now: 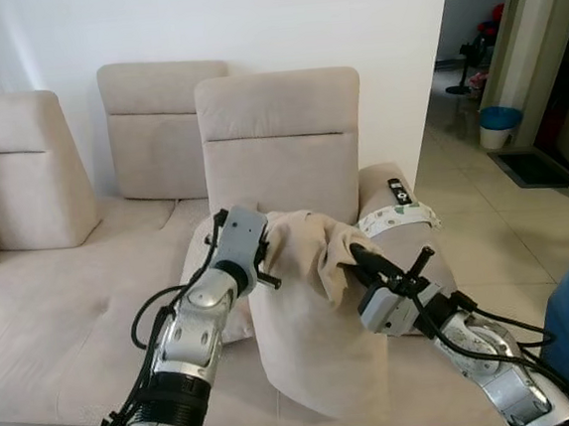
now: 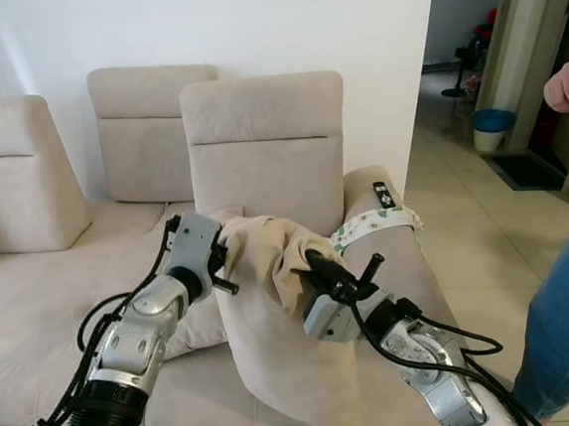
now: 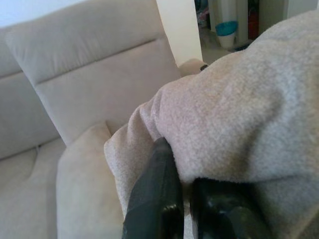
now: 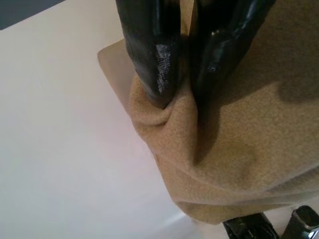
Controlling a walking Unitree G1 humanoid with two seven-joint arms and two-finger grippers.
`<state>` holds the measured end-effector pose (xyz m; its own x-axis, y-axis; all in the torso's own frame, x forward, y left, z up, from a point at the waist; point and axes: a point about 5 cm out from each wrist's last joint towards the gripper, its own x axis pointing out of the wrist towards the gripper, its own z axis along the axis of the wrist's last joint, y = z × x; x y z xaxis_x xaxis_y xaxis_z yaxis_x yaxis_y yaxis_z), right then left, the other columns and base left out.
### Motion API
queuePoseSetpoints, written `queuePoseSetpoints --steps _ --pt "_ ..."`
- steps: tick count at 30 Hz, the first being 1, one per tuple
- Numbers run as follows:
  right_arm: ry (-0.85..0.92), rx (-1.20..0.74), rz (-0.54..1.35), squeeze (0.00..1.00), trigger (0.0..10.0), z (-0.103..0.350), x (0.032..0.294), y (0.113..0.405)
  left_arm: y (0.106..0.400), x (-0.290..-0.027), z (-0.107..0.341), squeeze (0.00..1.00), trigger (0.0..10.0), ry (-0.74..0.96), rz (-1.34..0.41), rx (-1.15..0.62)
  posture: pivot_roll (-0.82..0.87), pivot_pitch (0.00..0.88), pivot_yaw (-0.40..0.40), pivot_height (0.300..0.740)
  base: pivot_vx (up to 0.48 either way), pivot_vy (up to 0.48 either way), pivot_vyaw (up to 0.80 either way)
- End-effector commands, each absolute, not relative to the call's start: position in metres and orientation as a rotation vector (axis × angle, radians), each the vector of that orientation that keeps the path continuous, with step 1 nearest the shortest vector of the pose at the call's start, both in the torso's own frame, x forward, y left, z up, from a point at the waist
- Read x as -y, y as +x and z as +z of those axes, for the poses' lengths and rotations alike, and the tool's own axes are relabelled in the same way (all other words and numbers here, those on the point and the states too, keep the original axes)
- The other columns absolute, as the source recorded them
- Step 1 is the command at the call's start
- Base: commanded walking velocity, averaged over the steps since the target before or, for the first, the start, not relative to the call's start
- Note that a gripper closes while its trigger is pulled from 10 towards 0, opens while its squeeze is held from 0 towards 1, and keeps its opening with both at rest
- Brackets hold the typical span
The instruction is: Move the pillow to the sofa from floor
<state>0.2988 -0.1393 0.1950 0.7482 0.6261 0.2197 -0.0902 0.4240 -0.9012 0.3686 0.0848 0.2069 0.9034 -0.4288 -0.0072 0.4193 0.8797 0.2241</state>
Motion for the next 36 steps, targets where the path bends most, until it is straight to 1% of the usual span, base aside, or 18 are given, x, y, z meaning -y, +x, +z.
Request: queuePoseSetpoints --steps 1,9,14,36 --pt "-1.027 0.651 0.523 0.0 10.0 0.201 0.124 0.294 0.362 -0.062 0.228 0.0 10.0 0.195 -0.538 0.151 0.06 0.0 0.047 0.74 0.0 0.0 0.0" --pt "-1.026 0.657 0.524 0.0 10.0 0.201 0.123 0.294 0.361 -0.059 0.236 0.0 10.0 0.259 -0.581 0.2 0.05 0.0 0.053 0.74 0.0 0.0 0.0" --pt "-1.028 0.658 0.525 0.0 10.0 0.201 0.123 0.293 0.361 -0.058 0.238 0.0 10.0 0.264 -0.585 0.211 0.05 0.0 0.053 0.74 0.0 0.0 0.0" --pt "-1.034 0.661 0.522 0.0 10.0 0.203 0.124 0.295 0.361 -0.055 0.238 0.0 10.0 0.272 -0.593 0.22 0.05 0.0 0.051 0.74 0.287 0.0 0.0"
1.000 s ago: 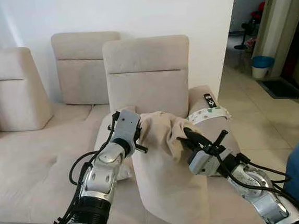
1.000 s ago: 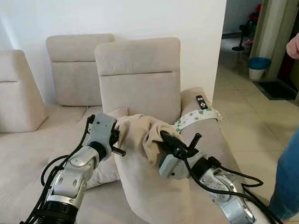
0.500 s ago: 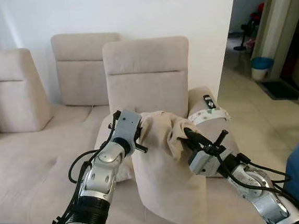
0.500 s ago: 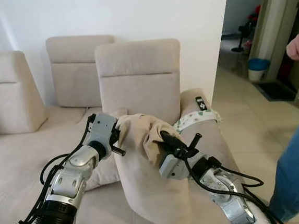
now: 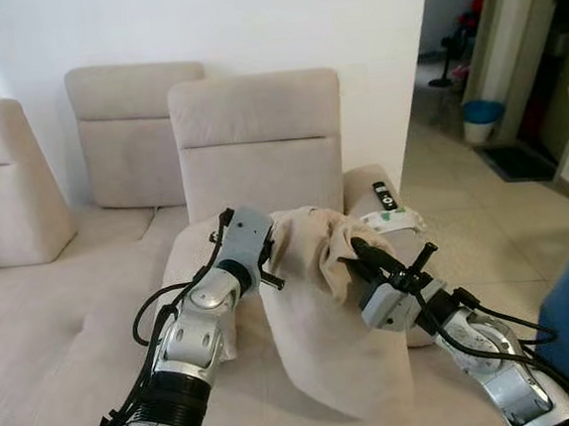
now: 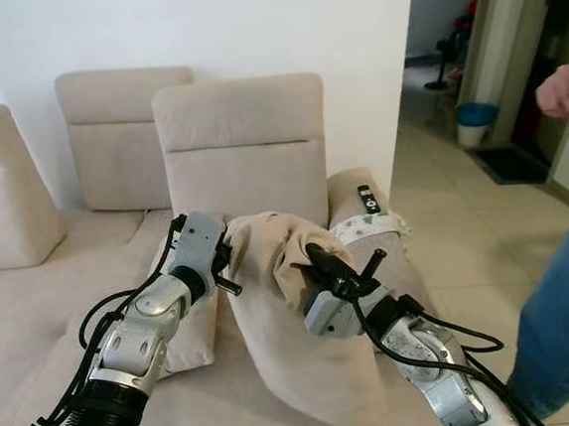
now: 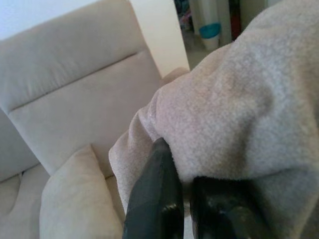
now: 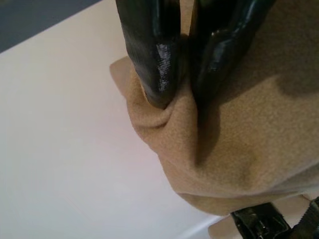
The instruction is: Move the pillow to the sofa from floor
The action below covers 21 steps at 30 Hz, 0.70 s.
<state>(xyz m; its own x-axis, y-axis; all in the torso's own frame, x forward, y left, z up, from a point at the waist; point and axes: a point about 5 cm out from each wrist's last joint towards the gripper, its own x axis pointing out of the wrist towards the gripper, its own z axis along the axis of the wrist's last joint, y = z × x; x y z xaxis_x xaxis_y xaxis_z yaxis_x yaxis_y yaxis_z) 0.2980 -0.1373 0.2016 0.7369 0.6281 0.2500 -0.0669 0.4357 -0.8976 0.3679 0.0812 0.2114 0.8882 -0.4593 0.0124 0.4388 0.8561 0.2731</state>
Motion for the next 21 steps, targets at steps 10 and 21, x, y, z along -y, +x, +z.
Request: queuePoseSetpoints --steps 10,21 --pt "-1.036 0.661 0.518 0.0 10.0 0.204 0.124 0.296 0.362 -0.055 0.24 0.0 10.0 0.274 -0.59 0.224 0.05 0.0 0.053 0.74 0.291 0.0 0.0" --pt "-0.926 0.531 0.444 0.0 10.0 0.202 0.134 0.309 0.366 -0.059 0.241 0.0 10.0 0.291 -0.53 0.23 0.04 0.0 0.055 0.74 0.132 0.0 0.0"
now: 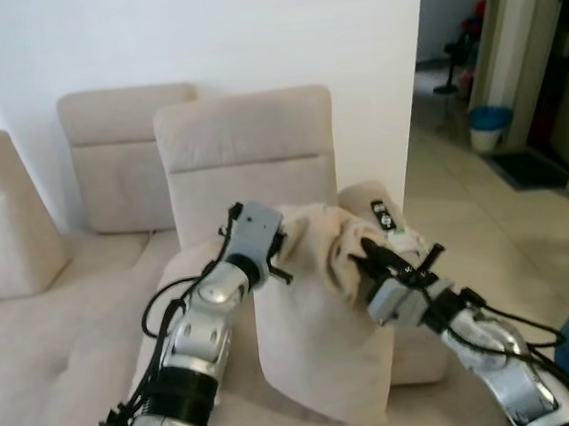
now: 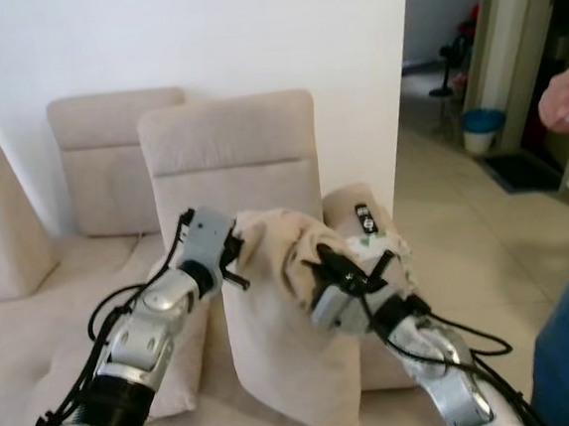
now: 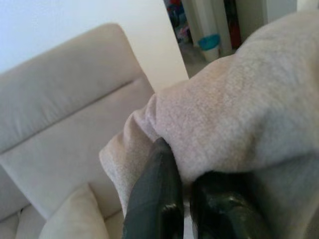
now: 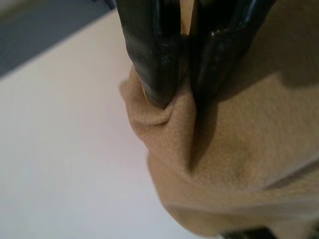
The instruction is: Move the pillow to the sofa from floor
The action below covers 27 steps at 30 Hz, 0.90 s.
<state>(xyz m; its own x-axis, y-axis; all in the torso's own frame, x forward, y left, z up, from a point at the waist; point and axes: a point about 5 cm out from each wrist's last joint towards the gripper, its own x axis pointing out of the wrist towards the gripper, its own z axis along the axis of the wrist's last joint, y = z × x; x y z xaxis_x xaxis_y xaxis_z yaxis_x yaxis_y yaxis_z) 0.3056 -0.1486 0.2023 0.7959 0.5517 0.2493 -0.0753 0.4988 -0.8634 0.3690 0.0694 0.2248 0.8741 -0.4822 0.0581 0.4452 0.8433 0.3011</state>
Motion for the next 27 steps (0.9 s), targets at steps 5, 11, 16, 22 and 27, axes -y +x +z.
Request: queuePoseSetpoints --steps 5,11,16,22,27 --pt "-0.806 0.412 0.352 0.0 10.0 0.203 0.149 0.323 0.373 -0.064 0.25 0.0 10.0 0.302 -0.462 0.239 0.04 0.0 0.056 0.74 0.0 0.0 0.0" --pt "-0.689 0.301 0.241 0.0 10.0 0.204 0.17 0.336 0.383 -0.065 0.261 0.0 10.0 0.382 -0.402 0.232 0.04 0.0 0.062 0.74 0.0 0.0 0.0" --pt "-0.646 0.258 0.187 0.0 10.0 0.204 0.18 0.341 0.386 -0.062 0.261 0.0 10.0 0.416 -0.402 0.212 0.03 0.0 0.065 0.74 0.0 0.0 0.0" --pt "-0.516 0.115 0.078 0.0 10.0 0.195 0.2 0.345 0.385 -0.042 0.243 0.0 10.0 0.52 -0.516 0.118 0.02 0.0 0.072 0.74 0.0 0.0 0.0" --pt "-0.496 0.092 0.076 0.0 10.0 0.194 0.2 0.345 0.383 -0.033 0.239 0.0 10.0 0.576 -0.578 0.089 0.02 0.0 0.076 0.74 0.0 0.0 0.0"
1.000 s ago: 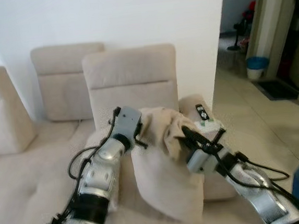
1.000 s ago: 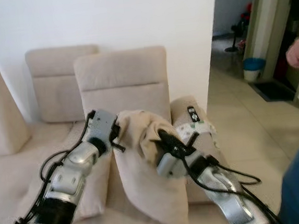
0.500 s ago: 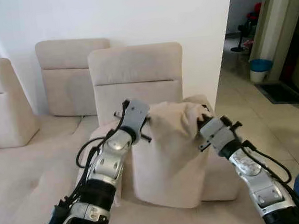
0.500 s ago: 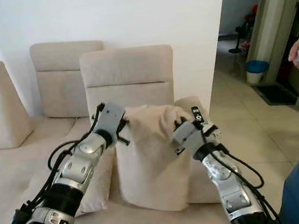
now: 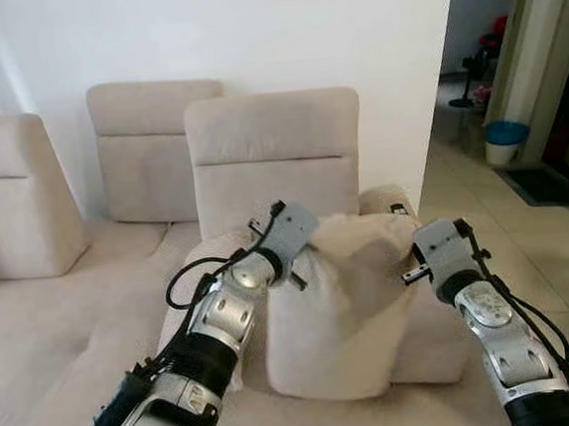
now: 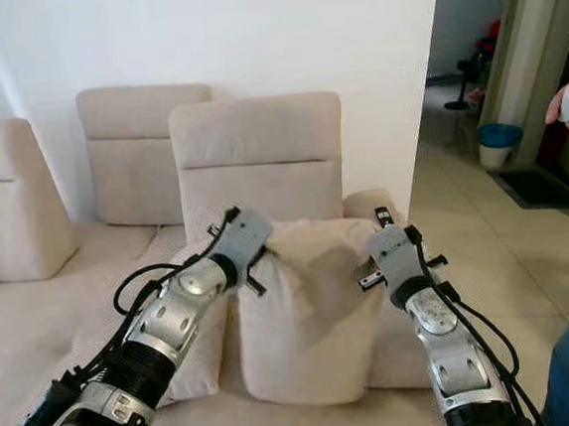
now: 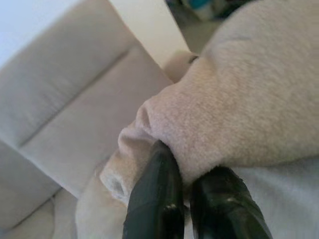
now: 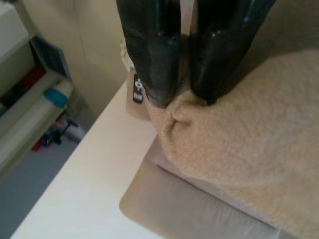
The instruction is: Move the pillow to the sofa from floor
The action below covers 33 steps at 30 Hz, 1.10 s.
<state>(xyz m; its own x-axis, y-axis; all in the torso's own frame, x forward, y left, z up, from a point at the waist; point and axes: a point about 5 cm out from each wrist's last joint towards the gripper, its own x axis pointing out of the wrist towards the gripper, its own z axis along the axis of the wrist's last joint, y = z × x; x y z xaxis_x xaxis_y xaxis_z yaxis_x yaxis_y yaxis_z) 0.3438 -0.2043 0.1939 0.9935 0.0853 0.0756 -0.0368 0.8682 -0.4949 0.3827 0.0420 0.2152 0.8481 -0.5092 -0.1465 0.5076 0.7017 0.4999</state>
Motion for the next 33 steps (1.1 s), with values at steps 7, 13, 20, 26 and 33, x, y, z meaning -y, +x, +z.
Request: queuePoseSetpoints --steps 7,13,20,26,33 --pt "-0.488 0.077 0.052 0.0 10.0 0.197 0.203 0.345 0.385 -0.028 0.241 0.0 10.0 0.636 -0.624 0.084 0.01 0.0 0.079 0.74 0.0 0.0 0.0" --pt "-0.49 0.046 0.026 0.0 10.0 0.193 0.207 0.342 0.385 -0.02 0.242 0.0 10.0 0.651 -0.649 0.099 0.01 0.0 0.081 0.74 0.0 0.0 0.0" --pt "-0.492 0.027 0.013 0.0 10.0 0.191 0.207 0.341 0.381 -0.01 0.233 0.0 10.0 0.668 -0.694 0.088 0.0 0.0 0.088 0.74 0.0 0.0 0.0" --pt "-0.484 0.018 0.01 0.7 10.0 0.19 0.207 0.34 0.38 -0.008 0.23 0.1 10.0 0.658 -0.725 0.083 0.0 0.0 0.09 0.74 0.0 0.0 0.0" --pt "-0.486 0.003 0.0 1.0 10.0 0.188 0.208 0.34 0.38 -0.008 0.232 1.0 10.0 0.649 -0.718 0.112 0.0 0.0 0.088 0.74 0.0 0.0 0.0"
